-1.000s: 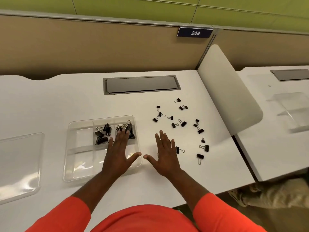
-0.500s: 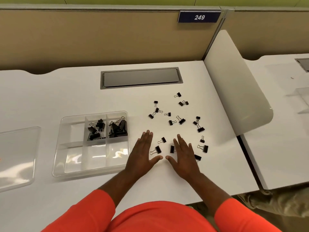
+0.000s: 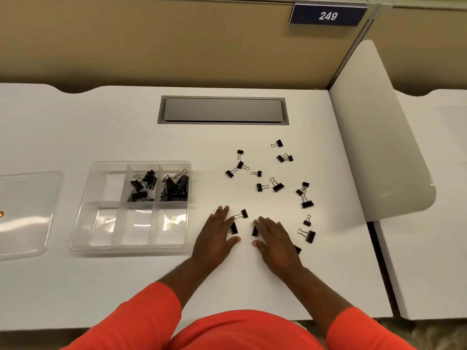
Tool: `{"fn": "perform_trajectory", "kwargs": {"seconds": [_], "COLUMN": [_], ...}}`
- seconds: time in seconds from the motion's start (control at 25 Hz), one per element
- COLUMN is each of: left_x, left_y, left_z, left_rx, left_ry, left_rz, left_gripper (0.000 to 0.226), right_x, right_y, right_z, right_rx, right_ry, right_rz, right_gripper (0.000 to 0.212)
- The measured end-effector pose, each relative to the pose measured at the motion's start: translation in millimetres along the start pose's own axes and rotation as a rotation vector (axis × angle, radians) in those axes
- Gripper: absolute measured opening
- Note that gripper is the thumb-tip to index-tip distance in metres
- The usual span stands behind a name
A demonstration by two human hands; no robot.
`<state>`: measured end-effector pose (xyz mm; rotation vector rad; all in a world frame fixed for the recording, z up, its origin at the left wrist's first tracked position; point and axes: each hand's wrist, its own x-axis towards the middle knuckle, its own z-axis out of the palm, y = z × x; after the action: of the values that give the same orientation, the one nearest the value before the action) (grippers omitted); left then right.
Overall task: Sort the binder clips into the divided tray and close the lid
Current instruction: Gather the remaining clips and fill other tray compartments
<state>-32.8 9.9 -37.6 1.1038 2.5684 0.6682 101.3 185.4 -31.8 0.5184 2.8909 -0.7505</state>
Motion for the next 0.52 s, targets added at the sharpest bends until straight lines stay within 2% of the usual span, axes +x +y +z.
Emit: {"fn": "perform_trajectory", "kwargs": {"seconds": [0.12,0.24,0.36,0.52], "left_x": [2.5,2.6,2.3,0.3], "left_y": [4.4,3.5,3.0,3.4], "left_z": [2.6,5.2,6.1,-2.5], "left_rx": [-0.013,0.008,-0.005,-0.047], "left_ry": [0.011,-0.013,-0.010,0.012], "left_rz": [-0.031,-0.005,0.023,0.040], "left_gripper": [0.046,0.051,0.045,0.043], "right_x": [3.2,4.7,5.5,7.3], "right_y": [2.4,-1.8,-4.2,-11.6], "right_z": [0.6,-0.8,0.2,-3.4], "right_rx": [0.024,0.051,0.018,0.032], "right_ry": [0.047,0.078,0.082,0.061], "right_rz": [-0.021,-0.021,-0.045,0.015], "right_gripper": [0.049,0.048,0.040,0.034]}}
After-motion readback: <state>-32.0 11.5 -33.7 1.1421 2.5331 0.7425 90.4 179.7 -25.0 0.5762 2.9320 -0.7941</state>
